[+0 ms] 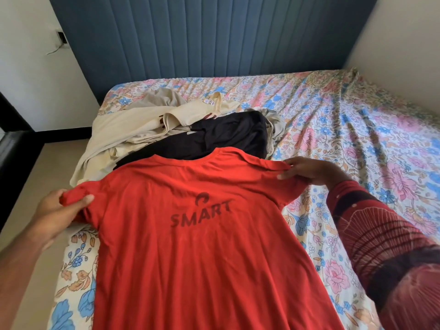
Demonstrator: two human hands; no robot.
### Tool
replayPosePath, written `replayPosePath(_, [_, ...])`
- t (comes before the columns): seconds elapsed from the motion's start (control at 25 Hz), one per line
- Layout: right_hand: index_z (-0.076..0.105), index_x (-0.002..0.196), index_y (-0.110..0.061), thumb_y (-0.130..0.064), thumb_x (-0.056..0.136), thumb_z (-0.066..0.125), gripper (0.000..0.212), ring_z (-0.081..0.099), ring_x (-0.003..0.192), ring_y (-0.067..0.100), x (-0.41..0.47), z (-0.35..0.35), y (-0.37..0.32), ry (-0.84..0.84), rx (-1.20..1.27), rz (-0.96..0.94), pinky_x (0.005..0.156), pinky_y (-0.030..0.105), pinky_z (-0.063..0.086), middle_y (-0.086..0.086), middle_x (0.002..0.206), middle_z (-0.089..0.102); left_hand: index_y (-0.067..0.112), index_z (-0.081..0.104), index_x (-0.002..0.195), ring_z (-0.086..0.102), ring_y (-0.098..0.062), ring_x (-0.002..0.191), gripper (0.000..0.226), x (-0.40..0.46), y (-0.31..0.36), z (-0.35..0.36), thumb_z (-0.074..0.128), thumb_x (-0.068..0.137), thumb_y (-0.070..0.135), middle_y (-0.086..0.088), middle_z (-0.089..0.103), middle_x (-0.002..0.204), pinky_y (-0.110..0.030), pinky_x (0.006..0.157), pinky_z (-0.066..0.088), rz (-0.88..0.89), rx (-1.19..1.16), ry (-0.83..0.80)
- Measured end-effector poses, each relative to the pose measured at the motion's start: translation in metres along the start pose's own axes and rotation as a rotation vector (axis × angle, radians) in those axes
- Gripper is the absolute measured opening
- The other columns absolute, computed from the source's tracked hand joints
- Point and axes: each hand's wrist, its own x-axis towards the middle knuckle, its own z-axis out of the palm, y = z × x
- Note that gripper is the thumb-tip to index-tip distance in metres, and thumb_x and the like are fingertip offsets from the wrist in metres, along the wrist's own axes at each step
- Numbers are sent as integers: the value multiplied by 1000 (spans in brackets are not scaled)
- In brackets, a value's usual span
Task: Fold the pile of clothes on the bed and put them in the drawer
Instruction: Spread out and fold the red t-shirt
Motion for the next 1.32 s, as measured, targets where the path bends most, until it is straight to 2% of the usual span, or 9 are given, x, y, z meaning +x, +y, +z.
replayPosePath(0.16, [62, 122, -9, -44, 92, 68, 47, 62, 110, 40, 0, -2, 8, 818, -217, 103, 89, 41, 50, 20, 122, 66, 24, 57, 123, 65, -39, 106, 53, 123, -125, -18, 66, 86, 60, -18, 66, 120, -60, 91, 52, -76, 63, 273])
replayPosePath(0.24, [47, 133, -9, -57, 87, 68, 70, 52, 126, 41, -6, 11, 15, 915, -203, 140, 102, 49, 44, 21, 135, 54, 34, 47, 121, 64, -43, 105, 74, 147, -159, -24, 55, 70, 86, -15, 65, 122, -70, 88, 49, -70, 49, 414])
replayPosePath(0.44, [42, 136, -6, -57, 80, 79, 85, 51, 127, 44, -44, 62, 46, 841, -73, 75, 108, 50, 44, 25, 137, 49, 18, 55, 98, 63, -48, 99, 45, -71, -37, 27, 60, 87, 61, -25, 67, 103, -55, 86, 51, 22, 106, 391])
replayPosePath(0.52, [47, 133, -6, -45, 83, 79, 71, 52, 125, 44, -77, 90, 58, 873, -54, 14, 106, 47, 43, 23, 135, 50, 13, 59, 94, 62, -49, 99, 44, -109, -48, 37, 62, 91, 57, -28, 67, 100, -51, 84, 49, 5, 193, 325])
replayPosePath(0.64, [69, 102, -8, -49, 91, 69, 42, 64, 107, 41, -132, 134, 75, 712, -296, -12, 87, 42, 47, 19, 100, 71, 13, 62, 98, 64, -48, 98, 39, -144, -80, 41, 67, 91, 51, -24, 69, 99, -47, 80, 50, -11, 418, 205])
replayPosePath(0.8, [68, 111, -6, -54, 88, 72, 54, 64, 107, 41, -197, 165, 93, 524, -500, -9, 87, 42, 51, 20, 108, 71, 14, 61, 97, 64, -41, 102, 32, -177, -92, 26, 70, 89, 44, -13, 67, 97, -42, 83, 48, -18, 510, 93])
replayPosePath(1.0, [72, 88, -12, -48, 78, 84, 40, 71, 90, 37, -253, 166, 123, 381, -291, 94, 82, 46, 58, 15, 87, 74, 11, 63, 83, 65, -35, 84, 42, -227, -113, 7, 67, 88, 53, -8, 64, 81, -37, 72, 49, -63, 540, -36])
replayPosePath(1.16, [73, 102, -6, -27, 77, 89, 36, 76, 77, 32, -303, 177, 157, 192, 52, 130, 70, 43, 62, 14, 84, 78, 15, 49, 64, 52, -23, 61, 39, -263, -151, -2, 71, 92, 31, -4, 54, 61, -32, 61, 37, -49, 332, -158])
replayPosePath(1.32, [74, 109, -4, -31, 86, 81, 36, 75, 79, 31, -334, 187, 181, 464, 149, 15, 77, 50, 63, 13, 87, 77, 18, 65, 91, 63, -21, 100, 20, -279, -153, -23, 55, 105, 29, -3, 68, 100, -35, 90, 48, -154, -212, -165])
